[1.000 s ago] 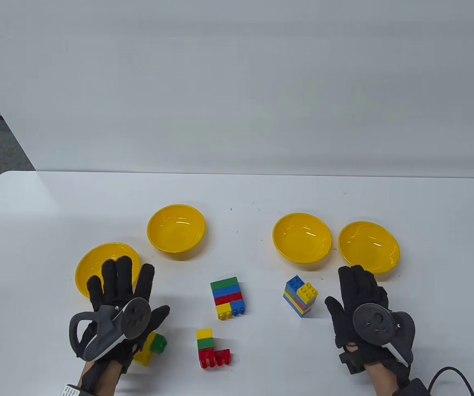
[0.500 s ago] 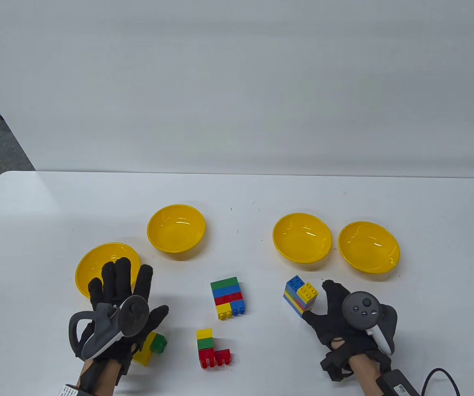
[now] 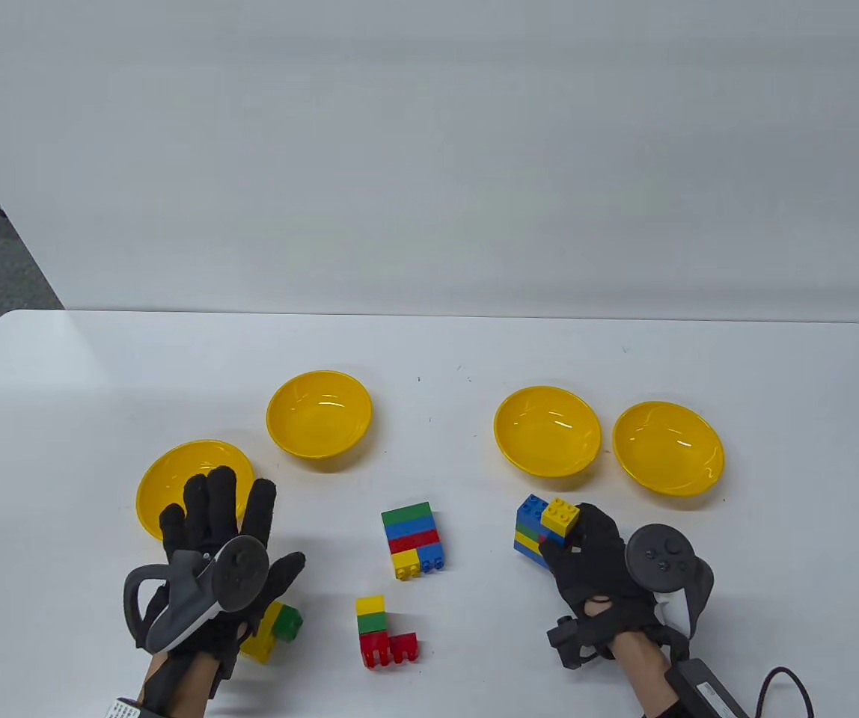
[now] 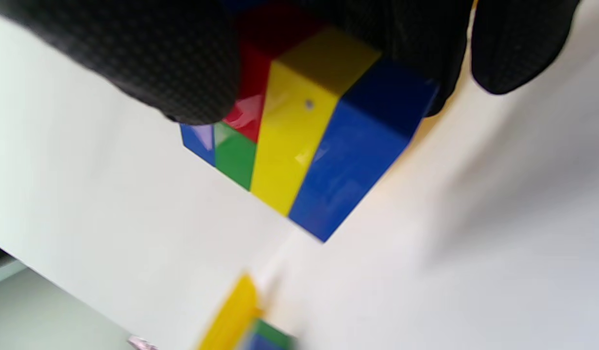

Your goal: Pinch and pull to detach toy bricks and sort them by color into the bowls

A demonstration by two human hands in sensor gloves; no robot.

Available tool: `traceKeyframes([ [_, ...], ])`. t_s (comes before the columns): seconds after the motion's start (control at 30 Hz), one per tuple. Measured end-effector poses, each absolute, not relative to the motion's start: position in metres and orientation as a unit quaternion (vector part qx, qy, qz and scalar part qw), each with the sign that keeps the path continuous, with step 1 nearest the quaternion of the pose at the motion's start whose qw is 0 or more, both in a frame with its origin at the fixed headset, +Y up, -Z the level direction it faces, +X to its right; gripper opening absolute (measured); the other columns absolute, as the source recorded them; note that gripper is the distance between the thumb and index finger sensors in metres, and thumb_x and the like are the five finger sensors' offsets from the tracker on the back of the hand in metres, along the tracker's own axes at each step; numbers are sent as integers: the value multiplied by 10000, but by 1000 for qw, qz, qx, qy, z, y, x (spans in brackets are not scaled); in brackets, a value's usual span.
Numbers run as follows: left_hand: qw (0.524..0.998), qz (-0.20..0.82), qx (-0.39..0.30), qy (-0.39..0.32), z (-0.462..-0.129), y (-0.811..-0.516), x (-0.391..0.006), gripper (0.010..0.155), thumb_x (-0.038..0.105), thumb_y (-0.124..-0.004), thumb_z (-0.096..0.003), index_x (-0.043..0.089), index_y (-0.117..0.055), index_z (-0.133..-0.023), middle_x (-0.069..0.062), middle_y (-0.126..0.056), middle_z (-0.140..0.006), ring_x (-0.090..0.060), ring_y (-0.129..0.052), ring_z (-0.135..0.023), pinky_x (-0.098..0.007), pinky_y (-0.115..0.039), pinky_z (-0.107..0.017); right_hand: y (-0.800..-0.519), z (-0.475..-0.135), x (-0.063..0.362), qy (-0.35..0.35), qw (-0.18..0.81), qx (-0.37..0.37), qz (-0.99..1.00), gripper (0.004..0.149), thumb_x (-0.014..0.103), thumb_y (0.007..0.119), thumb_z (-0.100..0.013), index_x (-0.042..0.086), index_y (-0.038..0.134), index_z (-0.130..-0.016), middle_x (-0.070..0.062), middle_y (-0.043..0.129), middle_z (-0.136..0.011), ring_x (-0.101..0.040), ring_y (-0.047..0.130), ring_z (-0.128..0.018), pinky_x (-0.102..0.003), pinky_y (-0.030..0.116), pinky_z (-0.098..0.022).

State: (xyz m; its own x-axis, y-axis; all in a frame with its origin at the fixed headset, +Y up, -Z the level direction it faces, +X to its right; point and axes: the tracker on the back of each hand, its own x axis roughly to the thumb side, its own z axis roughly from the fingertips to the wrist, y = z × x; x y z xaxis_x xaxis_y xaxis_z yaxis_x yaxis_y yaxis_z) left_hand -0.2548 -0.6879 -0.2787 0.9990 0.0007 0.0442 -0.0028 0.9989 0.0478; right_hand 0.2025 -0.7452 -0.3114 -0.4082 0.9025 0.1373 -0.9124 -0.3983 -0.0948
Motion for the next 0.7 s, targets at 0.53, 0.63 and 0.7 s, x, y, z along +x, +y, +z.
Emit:
traceKeyframes([
  [0.53,893,355,149,-233,-264,-612,-147,750,653,-714,-485,304,-504,-1115,-164,-511,-1196,-489,-601,-1082,-676,-613,-715,-681,-264,182,-206,527,186,803,627,388,865,-361,8,805,-856,-286,905,-755,-450,1006,-468,-598,858,-271],
  [0.63,878,361,103,-297,-267,-629,-107,752,615,-780,-471,293,-533,-1104,-136,-558,-1184,-475,-616,-1072,-669,-610,-718,-676,-257,169,-201,472,245,823,628,382,880,-351,-5,821,-842,-294,918,-737,-455,1009,-451,-597,858,-262],
  [0.7,869,362,64,-330,-264,-641,-94,793,597,-839,-438,269,-547,-1098,-154,-567,-1166,-487,-615,-1048,-673,-597,-717,-673,-250,159,-201,424,283,837,627,385,889,-345,0,834,-836,-288,928,-734,-448,1016,-450,-592,863,-262],
])
